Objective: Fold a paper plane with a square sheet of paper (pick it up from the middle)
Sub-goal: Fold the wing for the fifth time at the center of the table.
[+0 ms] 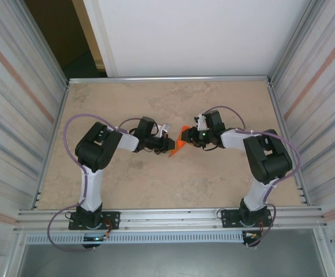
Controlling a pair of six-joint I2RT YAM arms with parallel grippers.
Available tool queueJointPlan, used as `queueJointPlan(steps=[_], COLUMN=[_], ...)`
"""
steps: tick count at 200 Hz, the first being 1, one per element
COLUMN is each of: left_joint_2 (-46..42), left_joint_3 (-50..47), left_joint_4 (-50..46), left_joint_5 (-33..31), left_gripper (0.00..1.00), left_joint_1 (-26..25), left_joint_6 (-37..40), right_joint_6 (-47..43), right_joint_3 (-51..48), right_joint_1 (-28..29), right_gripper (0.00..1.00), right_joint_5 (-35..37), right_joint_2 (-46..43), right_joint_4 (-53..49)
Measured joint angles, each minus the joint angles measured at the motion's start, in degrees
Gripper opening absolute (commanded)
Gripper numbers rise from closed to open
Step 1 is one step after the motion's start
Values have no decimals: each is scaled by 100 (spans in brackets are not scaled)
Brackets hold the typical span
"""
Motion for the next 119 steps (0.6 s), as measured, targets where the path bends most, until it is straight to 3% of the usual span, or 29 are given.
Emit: queueJointPlan(steps=[119], left_joint_2=[26], left_joint_3=[2], left_joint_4=[42], left_joint_5=[48], left_gripper=[6], left_joint_1=[13], left_joint_6=[-81], right_joint_6=[0], right_joint_3=[402], right_joint_1=[2], right_gripper=[37], right_joint_5=[-125], right_joint_2=[656], right_joint_4=[157])
